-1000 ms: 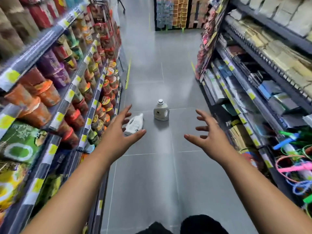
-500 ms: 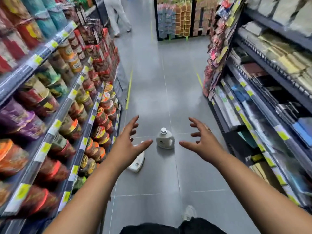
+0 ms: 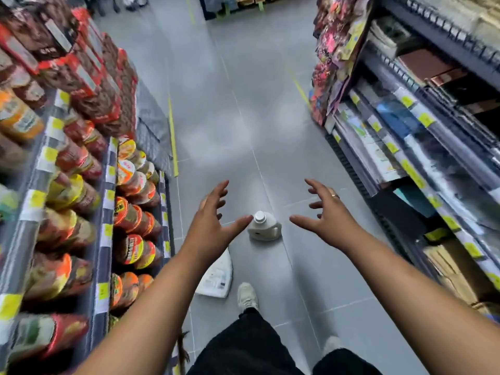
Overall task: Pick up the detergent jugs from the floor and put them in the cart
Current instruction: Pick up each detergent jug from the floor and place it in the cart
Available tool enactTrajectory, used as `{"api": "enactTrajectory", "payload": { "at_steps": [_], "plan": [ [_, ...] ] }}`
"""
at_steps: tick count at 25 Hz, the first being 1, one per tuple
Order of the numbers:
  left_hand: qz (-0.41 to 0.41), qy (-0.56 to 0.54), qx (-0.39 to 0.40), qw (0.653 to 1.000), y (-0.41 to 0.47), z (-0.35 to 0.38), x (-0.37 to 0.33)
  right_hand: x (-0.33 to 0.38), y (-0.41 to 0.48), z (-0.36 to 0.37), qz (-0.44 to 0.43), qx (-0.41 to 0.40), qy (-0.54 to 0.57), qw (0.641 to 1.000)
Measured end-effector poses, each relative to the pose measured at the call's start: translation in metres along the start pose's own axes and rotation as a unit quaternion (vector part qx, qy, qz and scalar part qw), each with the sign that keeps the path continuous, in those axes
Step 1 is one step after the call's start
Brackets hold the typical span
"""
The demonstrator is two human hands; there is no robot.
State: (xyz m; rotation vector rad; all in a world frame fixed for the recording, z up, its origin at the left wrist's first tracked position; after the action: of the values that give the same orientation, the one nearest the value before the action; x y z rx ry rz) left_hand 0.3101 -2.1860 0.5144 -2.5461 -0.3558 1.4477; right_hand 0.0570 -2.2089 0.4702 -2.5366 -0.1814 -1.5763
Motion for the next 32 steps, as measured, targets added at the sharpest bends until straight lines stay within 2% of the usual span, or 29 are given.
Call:
{"api": "enactTrajectory", "payload": {
  "at_steps": [3, 7, 11, 15, 19, 21, 24, 26, 28, 32],
  "plan": [
    [0.001, 0.009, 0.009, 1.0, 0.075, 0.011, 0.033, -0.05, 0.045, 0.026, 0.032, -0.042, 0.015, 0.999],
    [-0.005, 0.008, 0.024, 1.0, 0.144, 0.045, 0.086, -0.126, 0.082, 0.068, 0.059, -0.049, 0.034, 0.996],
    [-0.007, 0.007, 0.043, 0.999, 0.199, 0.111, 0.17, -0.226, 0.11, 0.117, 0.062, -0.047, 0.072, 0.994],
    [-0.009, 0.021, 0.04, 0.999, 0.248, 0.178, 0.264, -0.33, 0.138, 0.169, 0.05, -0.035, 0.061, 0.996],
    [0.019, 0.067, 0.056, 0.996, 0.3, 0.236, 0.343, -0.429, 0.171, 0.222, 0.055, -0.018, 0.061, 0.996],
    [0.042, 0.055, 0.071, 0.995, 0.322, 0.265, 0.374, -0.478, 0.188, 0.25, 0.057, -0.008, 0.073, 0.996],
    [0.114, 0.067, 0.084, 0.988, 0.341, 0.296, 0.401, -0.531, 0.205, 0.285, 0.046, 0.01, 0.078, 0.996],
    [0.173, 0.104, 0.046, 0.978, 0.355, 0.308, 0.416, -0.557, 0.216, 0.308, 0.029, 0.021, 0.082, 0.996],
    [0.206, 0.091, -0.013, 0.974, 0.368, 0.314, 0.424, -0.573, 0.225, 0.32, 0.018, 0.001, 0.09, 0.996],
    [0.217, 0.042, -0.091, 0.971, 0.392, 0.314, 0.421, -0.578, 0.232, 0.329, 0.011, -0.072, 0.121, 0.99]
  ]
}}
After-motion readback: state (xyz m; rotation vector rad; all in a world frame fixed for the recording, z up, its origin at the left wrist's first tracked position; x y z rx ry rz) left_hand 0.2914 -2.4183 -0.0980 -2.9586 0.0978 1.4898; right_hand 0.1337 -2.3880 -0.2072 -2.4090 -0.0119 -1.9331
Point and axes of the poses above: each hand's wrist, its own y-axis towards the middle knuckle, its own z-axis out of the palm, x = y × z, the point moved 5 cm from there along y, towards the middle knuckle, and after that the axes turned 11 degrees about -z, right-handed, at the moved point
